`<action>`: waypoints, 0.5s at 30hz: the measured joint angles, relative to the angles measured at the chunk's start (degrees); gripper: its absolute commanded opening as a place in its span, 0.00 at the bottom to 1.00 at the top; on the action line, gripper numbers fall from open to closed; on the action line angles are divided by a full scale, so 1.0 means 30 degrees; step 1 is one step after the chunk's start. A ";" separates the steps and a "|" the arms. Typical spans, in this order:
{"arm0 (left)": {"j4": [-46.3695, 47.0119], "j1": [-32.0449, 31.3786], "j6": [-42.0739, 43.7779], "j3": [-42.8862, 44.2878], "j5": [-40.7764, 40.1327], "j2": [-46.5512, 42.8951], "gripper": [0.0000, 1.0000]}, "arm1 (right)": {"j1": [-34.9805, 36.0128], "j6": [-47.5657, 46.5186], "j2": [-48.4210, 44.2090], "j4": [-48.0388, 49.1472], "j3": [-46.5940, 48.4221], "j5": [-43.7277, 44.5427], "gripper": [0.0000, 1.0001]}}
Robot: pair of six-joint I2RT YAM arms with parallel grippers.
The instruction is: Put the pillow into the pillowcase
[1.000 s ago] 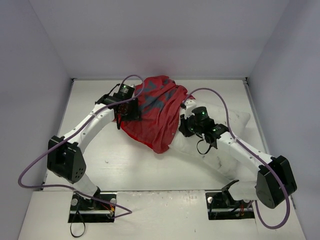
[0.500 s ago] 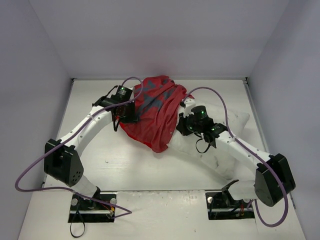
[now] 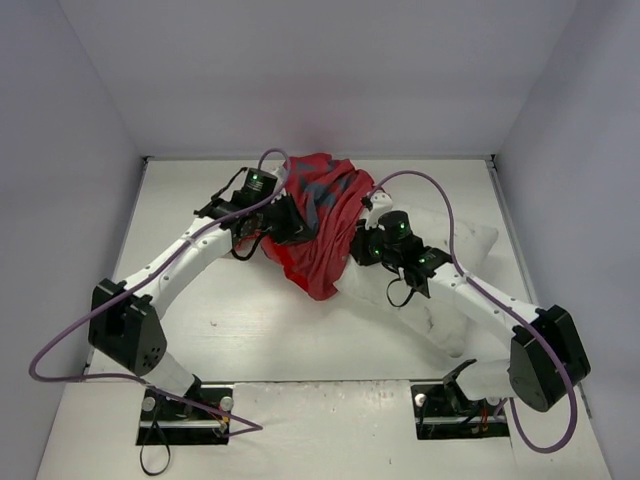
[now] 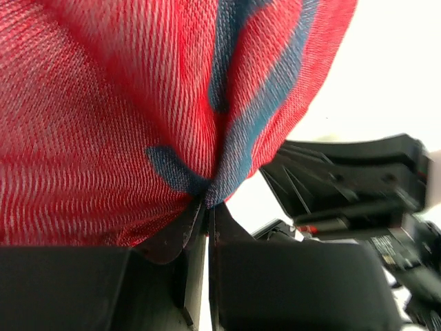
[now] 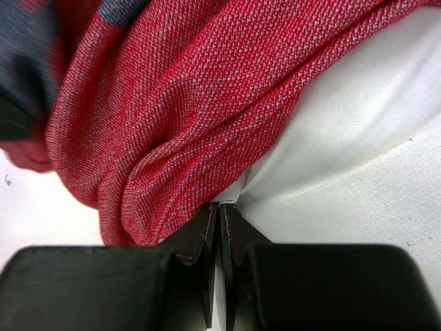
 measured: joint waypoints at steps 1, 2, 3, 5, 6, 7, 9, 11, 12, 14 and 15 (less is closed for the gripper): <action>-0.0007 -0.0146 -0.0138 -0.0022 -0.0044 0.0240 0.00 | 0.0124 0.0124 0.0022 0.0102 0.0000 0.0117 0.00; 0.0051 -0.0342 -0.0189 -0.0022 -0.0160 0.0510 0.00 | 0.0248 0.0248 0.0058 0.0204 0.0000 0.0204 0.00; -0.0073 -0.0619 -0.0117 -0.0015 -0.0656 0.0707 0.00 | 0.0372 0.0342 0.0124 0.0321 0.0000 0.0321 0.00; -0.1086 -0.1166 0.0685 0.0466 -0.2055 0.0852 0.00 | 0.0583 0.0532 0.0270 0.0539 0.0000 0.0532 0.00; -0.1632 -0.1530 0.1239 0.1013 -0.2827 0.0860 0.00 | 0.0678 0.0648 0.0342 0.0634 0.0000 0.0641 0.00; -0.2076 -0.1865 0.1698 0.1698 -0.3359 0.0852 0.00 | 0.0750 0.0721 0.0379 0.0707 0.0000 0.0758 0.00; -0.2601 -0.2550 0.2397 0.3439 -0.3577 0.0874 0.00 | 0.0801 0.0787 0.0459 0.0911 0.0007 0.1093 0.00; -0.2514 -0.3286 0.2856 0.4524 -0.3767 0.0750 0.00 | 0.0801 0.0787 0.0736 0.1020 0.0226 0.1472 0.00; -0.2361 -0.3592 0.2965 0.4561 -0.3942 0.0590 0.00 | 0.0801 0.0787 0.0911 0.1071 0.0379 0.1603 0.00; -0.2055 -0.4116 0.3162 0.3701 -0.4320 0.0073 0.00 | 0.0801 0.0780 0.1297 0.1115 0.0721 0.1661 0.00; -0.2033 -0.4197 0.3191 0.3104 -0.4495 -0.0138 0.00 | 0.0816 0.0787 0.1464 0.1122 0.0831 0.1617 0.00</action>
